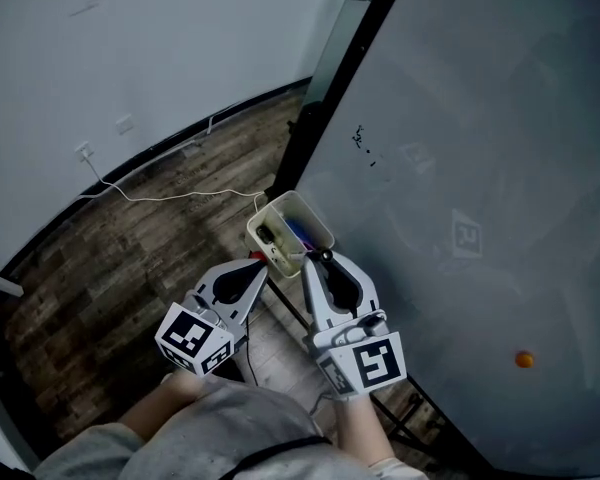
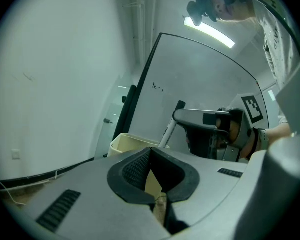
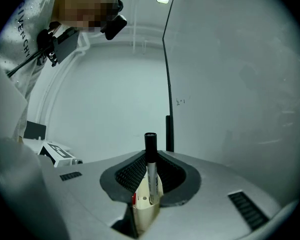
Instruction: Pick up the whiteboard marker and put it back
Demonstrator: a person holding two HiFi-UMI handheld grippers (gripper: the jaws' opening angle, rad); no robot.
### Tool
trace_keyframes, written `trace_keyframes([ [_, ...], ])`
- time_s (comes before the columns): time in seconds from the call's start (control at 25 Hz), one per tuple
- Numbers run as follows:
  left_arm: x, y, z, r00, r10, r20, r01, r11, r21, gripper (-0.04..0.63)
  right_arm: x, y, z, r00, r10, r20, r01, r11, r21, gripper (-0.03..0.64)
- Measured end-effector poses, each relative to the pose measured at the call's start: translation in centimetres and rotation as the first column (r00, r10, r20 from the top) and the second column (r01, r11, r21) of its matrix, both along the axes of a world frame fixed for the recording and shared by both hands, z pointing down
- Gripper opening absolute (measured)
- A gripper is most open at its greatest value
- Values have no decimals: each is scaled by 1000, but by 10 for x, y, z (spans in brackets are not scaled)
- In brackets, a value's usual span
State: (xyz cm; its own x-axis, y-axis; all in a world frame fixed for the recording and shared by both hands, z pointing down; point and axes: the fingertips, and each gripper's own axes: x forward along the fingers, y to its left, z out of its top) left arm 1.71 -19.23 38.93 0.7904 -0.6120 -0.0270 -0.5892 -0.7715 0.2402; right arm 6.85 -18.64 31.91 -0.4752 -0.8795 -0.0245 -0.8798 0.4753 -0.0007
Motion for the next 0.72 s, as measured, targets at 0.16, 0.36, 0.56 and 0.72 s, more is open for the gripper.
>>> trace_keyframes([
  [0.16,3,-4,10,1000,12,14,-12,1000,-12,15,2,-7,14,1000,1,11,0,1000,-28,75],
  [0.36,5,-9,19,1000,17,22,-17,999,-30,15,0,-13,26,1000,-10,25,11,999,-48,75],
  [0.56,5,-10,19,999,33,15,-32,999,-21,15,-4,-16,30,999,-25,40,27,998,-52,75],
  [0.72,7,-13,20,999,43,16,-43,999,-17,15,-2,-19,40,999,-21,34,23,997,-76,75],
])
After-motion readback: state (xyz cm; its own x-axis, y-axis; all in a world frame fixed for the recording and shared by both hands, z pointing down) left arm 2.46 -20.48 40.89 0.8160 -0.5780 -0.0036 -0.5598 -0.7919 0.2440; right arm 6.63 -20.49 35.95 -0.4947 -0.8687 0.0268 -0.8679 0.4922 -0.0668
